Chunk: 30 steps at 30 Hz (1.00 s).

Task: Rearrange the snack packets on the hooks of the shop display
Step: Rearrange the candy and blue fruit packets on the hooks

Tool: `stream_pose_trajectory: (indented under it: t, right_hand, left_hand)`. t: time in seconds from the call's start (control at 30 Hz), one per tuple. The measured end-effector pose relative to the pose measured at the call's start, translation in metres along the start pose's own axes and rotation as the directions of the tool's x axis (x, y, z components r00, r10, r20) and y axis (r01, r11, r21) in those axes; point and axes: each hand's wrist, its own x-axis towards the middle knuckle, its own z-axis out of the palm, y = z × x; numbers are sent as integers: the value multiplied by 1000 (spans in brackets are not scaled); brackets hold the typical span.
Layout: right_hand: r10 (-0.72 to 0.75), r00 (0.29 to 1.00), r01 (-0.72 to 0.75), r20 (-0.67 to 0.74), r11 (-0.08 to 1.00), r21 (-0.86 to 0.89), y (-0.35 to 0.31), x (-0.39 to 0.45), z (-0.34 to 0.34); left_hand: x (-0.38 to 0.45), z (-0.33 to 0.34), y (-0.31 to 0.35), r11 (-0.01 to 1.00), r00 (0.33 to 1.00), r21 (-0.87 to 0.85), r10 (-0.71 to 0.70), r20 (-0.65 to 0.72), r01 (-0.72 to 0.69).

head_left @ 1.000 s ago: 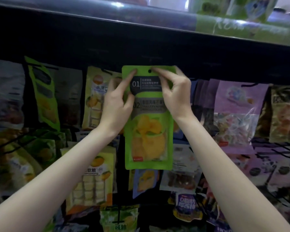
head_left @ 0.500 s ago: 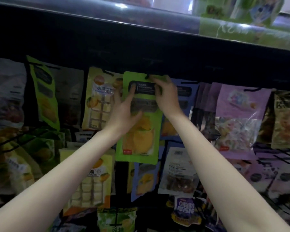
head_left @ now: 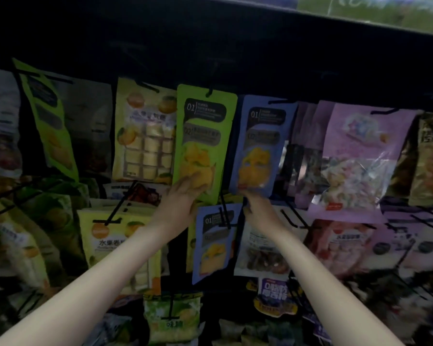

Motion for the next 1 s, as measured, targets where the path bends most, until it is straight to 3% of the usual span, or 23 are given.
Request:
stream_pose_trajectory:
  t: [0.07, 0.17, 0.37, 0.5, 0.67, 0.73, 0.8, 0.9, 1.0]
  right_hand:
    - [-8, 997, 6, 80, 1000, 21, 5, -2, 9]
    - [44, 994, -32, 97, 993, -115, 20, 12, 23]
    - [34, 985, -32, 167, 999, -15, 22, -5, 22]
    - [32, 975, -24, 219, 999, -37, 17, -35, -1]
    - [-78, 977, 121, 199, 970, -213, -4, -59, -39]
    - [-103, 988, 127, 111, 964, -234, -6, -62, -58]
    - [-167, 983, 149, -72, 967, -206, -13, -65, -82]
    - [-268, 876, 242, -402, 963, -115, -24, -62, -115]
    - [-330, 739, 324, -588, 938, -118, -33, -48, -132]
  left_hand:
    - [-7, 10, 2, 1000, 999, -23, 17, 29, -16]
    - [-14, 15, 2, 996, 999, -90, 0, 42, 4]
    - [-35, 18, 6, 972, 996, -227, 46, -82, -64]
    - [-45, 7, 20, 941, 972, -312, 61, -226, -132]
    - [-35, -5, 42, 907, 946, -308, 220, -237, -288]
    - [-27, -11, 54, 891, 937, -310, 275, -214, -333]
    - [-17, -18, 65, 874, 930, -332, 296, -216, -355]
    - [2, -34, 82, 834, 932, -424, 271, -242, -353]
    - [24, -50, 98, 756, 925, -557, 171, -339, -344]
